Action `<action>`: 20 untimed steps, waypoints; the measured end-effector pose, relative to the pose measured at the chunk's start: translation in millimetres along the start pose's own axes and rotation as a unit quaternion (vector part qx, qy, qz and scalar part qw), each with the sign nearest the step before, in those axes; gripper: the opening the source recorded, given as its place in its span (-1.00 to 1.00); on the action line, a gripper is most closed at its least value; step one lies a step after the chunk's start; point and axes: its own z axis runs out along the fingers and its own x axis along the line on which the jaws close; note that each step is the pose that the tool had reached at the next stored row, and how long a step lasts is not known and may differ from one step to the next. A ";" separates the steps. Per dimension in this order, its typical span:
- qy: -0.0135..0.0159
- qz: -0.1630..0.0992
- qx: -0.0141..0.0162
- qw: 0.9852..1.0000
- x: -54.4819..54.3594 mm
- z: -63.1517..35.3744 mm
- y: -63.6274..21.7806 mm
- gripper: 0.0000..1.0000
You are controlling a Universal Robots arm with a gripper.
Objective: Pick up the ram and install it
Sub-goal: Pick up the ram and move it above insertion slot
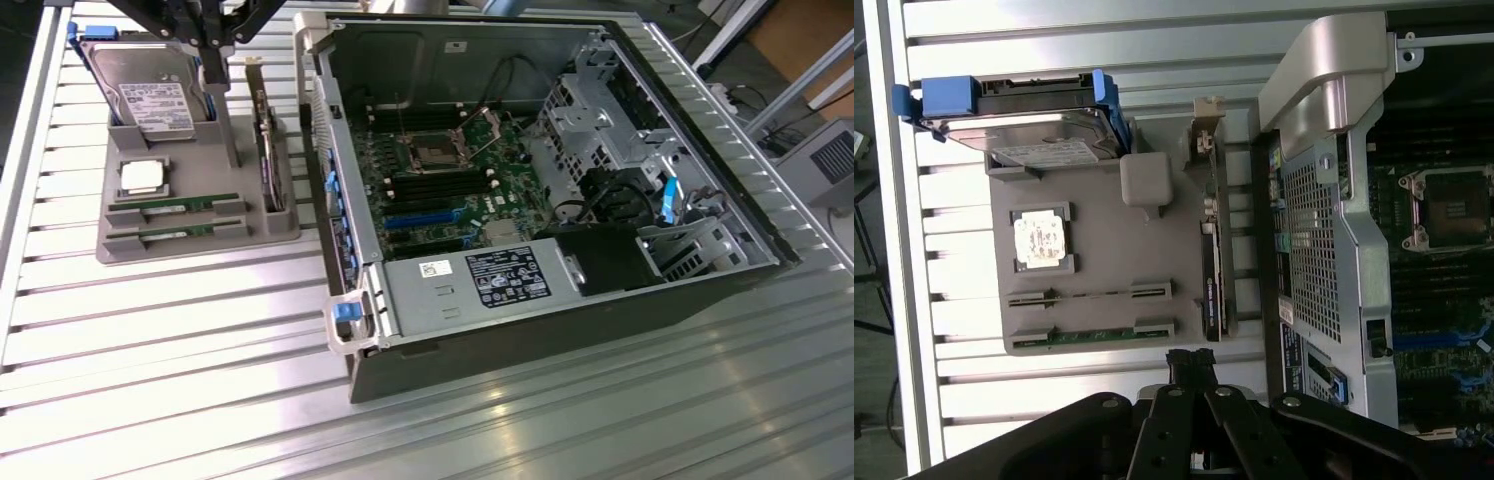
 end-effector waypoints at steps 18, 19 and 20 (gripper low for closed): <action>0.002 -0.053 -0.001 0.999 0.1 0.0 0.0 -0.80; 0.002 -0.054 -0.001 0.999 0.1 0.0 0.0 -0.80; 0.002 -0.057 -0.001 0.998 0.1 0.0 0.0 -0.80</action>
